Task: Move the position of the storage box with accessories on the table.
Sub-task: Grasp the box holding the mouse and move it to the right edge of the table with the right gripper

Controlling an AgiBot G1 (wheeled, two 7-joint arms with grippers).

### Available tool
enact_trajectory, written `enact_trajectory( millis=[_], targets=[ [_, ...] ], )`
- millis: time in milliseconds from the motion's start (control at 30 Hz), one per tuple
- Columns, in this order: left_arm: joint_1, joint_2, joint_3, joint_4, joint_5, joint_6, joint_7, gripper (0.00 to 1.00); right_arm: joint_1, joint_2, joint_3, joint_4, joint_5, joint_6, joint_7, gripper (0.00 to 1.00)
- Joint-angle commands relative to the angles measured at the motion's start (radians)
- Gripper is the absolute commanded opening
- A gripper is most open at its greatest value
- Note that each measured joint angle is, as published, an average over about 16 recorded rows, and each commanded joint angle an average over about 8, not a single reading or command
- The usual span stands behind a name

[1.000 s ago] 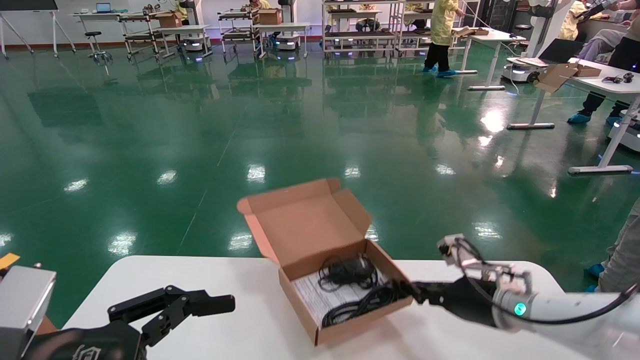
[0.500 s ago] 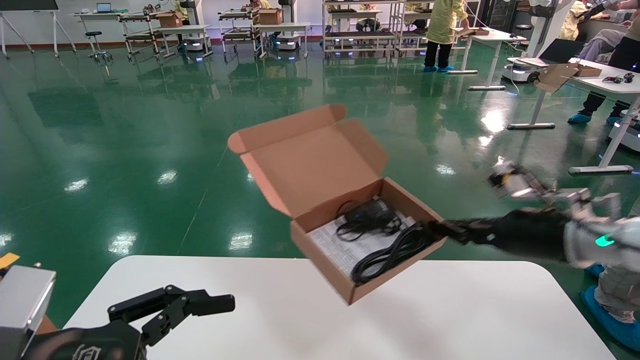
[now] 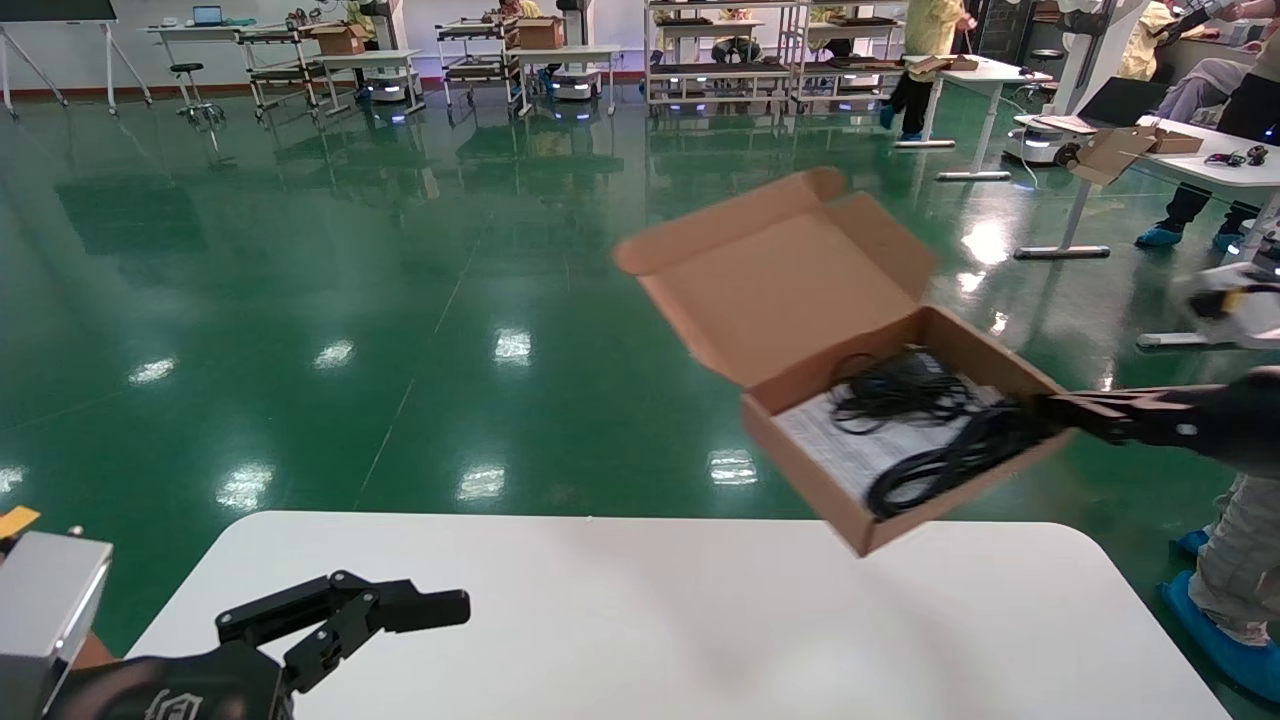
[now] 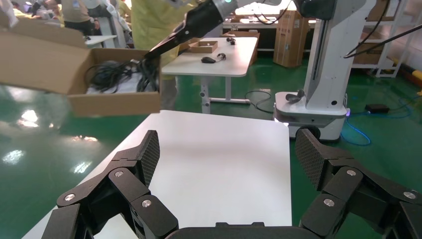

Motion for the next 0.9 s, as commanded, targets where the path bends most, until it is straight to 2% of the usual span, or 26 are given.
enact_trajectory(
  millis=[33, 467, 900],
  targets=[
    [0.0, 0.0, 0.0, 0.0, 0.0, 0.0, 0.0, 1.0, 0.007, 0.02, -0.001, -0.01, -0.004, 0.011, -0.008, 0.0],
    [0.0, 0.0, 0.0, 0.0, 0.0, 0.0, 0.0, 1.0, -0.002, 0.122, -0.01, -0.062, -0.02, 0.066, -0.075, 0.0],
    [0.0, 0.0, 0.0, 0.0, 0.0, 0.0, 0.0, 1.0, -0.112, 0.185, 0.017, -0.107, 0.017, 0.146, -0.146, 0.0]
  ],
)
